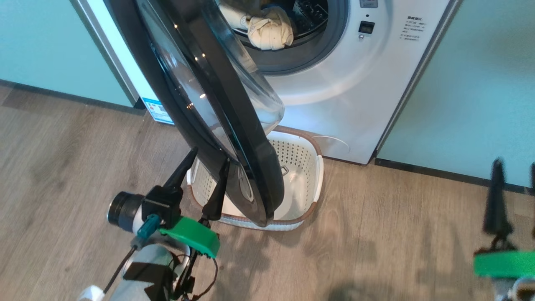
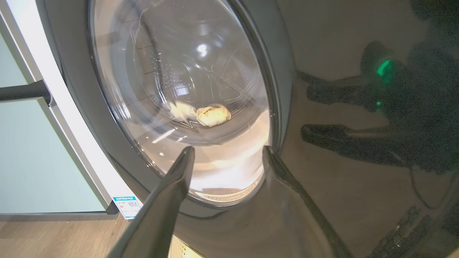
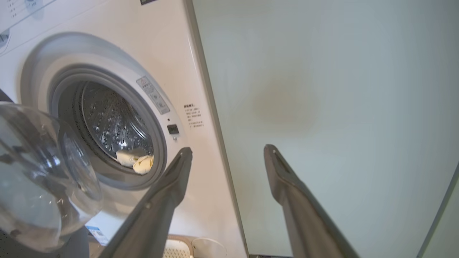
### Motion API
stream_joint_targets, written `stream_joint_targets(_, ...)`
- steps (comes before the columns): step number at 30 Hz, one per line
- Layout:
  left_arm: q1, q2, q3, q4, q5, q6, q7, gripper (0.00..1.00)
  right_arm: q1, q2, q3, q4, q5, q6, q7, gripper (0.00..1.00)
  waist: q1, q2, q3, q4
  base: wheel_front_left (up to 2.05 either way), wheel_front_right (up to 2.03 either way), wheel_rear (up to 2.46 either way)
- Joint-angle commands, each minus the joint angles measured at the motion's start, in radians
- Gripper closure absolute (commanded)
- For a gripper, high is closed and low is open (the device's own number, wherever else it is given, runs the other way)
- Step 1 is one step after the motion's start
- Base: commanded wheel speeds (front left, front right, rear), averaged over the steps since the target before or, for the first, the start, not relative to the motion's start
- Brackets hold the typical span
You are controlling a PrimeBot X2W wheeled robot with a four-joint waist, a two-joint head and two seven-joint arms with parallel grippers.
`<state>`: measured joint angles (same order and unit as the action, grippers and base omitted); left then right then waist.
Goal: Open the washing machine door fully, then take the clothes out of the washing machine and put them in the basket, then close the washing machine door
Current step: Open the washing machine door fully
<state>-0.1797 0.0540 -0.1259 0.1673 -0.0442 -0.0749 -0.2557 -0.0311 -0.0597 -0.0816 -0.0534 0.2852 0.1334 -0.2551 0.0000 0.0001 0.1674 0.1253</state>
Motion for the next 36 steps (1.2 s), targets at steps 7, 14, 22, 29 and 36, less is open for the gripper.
stream_joint_targets(7,0.010,0.022,0.064,-0.042,0.002,0.009,-0.006,0.00,0.150,0.009,0.039,-0.063,-0.031,-0.003,-0.007,0.00,0.0000,-0.0001,-0.021,-0.022,0.00,0.00,0.00)
stream_joint_targets(14,0.051,0.025,0.085,-0.041,-0.002,0.010,-0.006,0.00,0.219,0.009,0.015,-0.068,0.009,-0.003,-0.007,0.00,0.0000,-0.0001,-0.056,-0.046,0.00,0.00,0.00)
stream_joint_targets(22,0.083,0.025,0.100,-0.029,-0.005,0.008,-0.006,0.00,0.246,0.009,0.000,-0.061,0.023,-0.003,-0.007,0.00,0.0000,-0.0001,-0.088,-0.056,0.00,0.00,0.00)
stream_joint_targets(29,0.093,0.023,0.107,-0.019,-0.004,0.010,-0.006,0.00,0.255,0.009,0.008,-0.052,0.029,-0.003,-0.007,0.00,0.0000,-0.0001,-0.102,-0.060,0.00,0.00,0.00)
stream_joint_targets(36,0.096,0.020,0.107,-0.017,-0.003,0.010,-0.006,0.00,0.257,0.009,0.011,-0.052,0.029,-0.003,-0.007,0.00,0.0000,-0.0001,-0.105,-0.064,0.00,0.00,0.00)
